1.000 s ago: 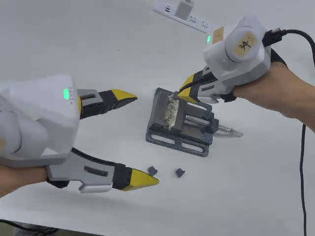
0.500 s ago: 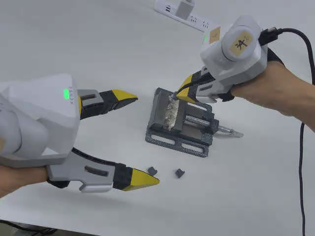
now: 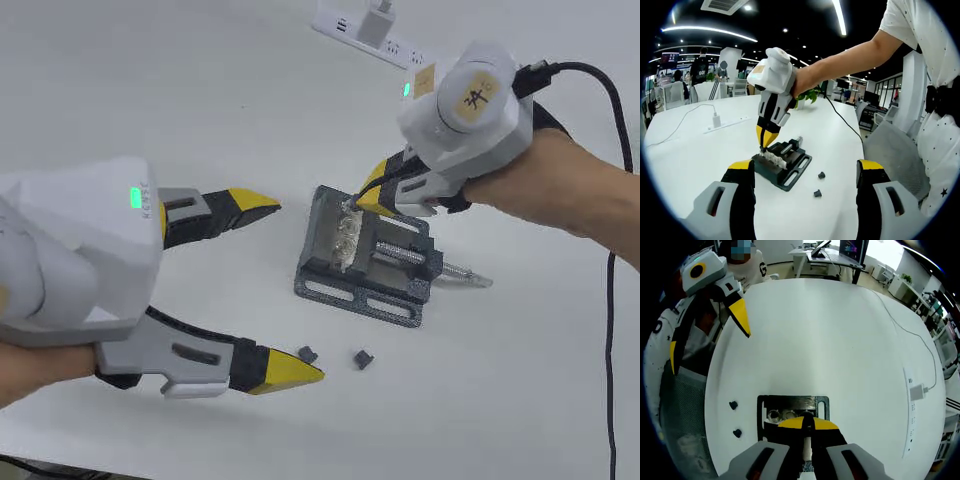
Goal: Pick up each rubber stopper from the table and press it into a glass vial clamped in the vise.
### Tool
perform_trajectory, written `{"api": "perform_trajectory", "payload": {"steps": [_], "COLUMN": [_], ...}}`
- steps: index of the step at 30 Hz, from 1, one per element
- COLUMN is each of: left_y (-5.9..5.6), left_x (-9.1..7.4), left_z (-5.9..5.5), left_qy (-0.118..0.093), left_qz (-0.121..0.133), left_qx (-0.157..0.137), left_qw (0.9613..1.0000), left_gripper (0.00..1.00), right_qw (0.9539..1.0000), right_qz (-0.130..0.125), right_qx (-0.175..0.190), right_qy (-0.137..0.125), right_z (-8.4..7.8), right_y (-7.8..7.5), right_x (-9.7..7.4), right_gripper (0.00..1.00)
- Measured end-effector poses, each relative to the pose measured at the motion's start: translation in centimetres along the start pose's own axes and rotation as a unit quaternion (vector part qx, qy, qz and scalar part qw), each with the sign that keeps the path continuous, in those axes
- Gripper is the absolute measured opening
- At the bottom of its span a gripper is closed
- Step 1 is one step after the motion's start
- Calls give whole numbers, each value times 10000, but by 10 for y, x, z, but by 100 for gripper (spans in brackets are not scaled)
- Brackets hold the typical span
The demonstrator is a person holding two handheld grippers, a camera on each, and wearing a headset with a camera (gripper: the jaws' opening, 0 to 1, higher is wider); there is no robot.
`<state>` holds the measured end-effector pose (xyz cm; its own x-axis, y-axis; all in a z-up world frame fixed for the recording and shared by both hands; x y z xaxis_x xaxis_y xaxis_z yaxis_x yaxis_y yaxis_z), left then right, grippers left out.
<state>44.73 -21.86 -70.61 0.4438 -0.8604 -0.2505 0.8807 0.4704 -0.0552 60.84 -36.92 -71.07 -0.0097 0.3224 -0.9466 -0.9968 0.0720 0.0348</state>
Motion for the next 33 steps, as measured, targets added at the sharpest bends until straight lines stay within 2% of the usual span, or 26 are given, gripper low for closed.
{"api": "perform_trajectory", "payload": {"steps": [10, 19, 33], "left_y": [1, 2, 4], "left_x": [0, 0, 0], "left_z": [-1, 0, 1], "left_qy": [-14, -27, -58], "left_qz": [20, 47, 80], "left_qx": [1, 1, -14], "left_qw": [10000, 10000, 9999], "left_gripper": [83, 83, 82], "right_qw": [9998, 9999, 9986], "right_qz": [-37, -14, -156], "right_qx": [-127, -65, -396], "right_qy": [135, 146, 314], "right_z": [2, 1, 5], "right_y": [2, 1, 6], "right_x": [2, 4, 6], "right_gripper": [0, 0, 0]}}
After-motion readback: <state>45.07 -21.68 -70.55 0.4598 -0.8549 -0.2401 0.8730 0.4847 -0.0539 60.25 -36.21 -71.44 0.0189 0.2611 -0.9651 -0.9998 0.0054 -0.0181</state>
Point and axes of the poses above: the centre of the closed fingertips' face, and the gripper's own axes: x roughly forward along the fingers, y roughly to its left, z roughly out of its top, the point moved 10 cm from there along -x, roughly backward along the fingers, and after that the axes turned 8 degrees about x, right-handed, at the moved point
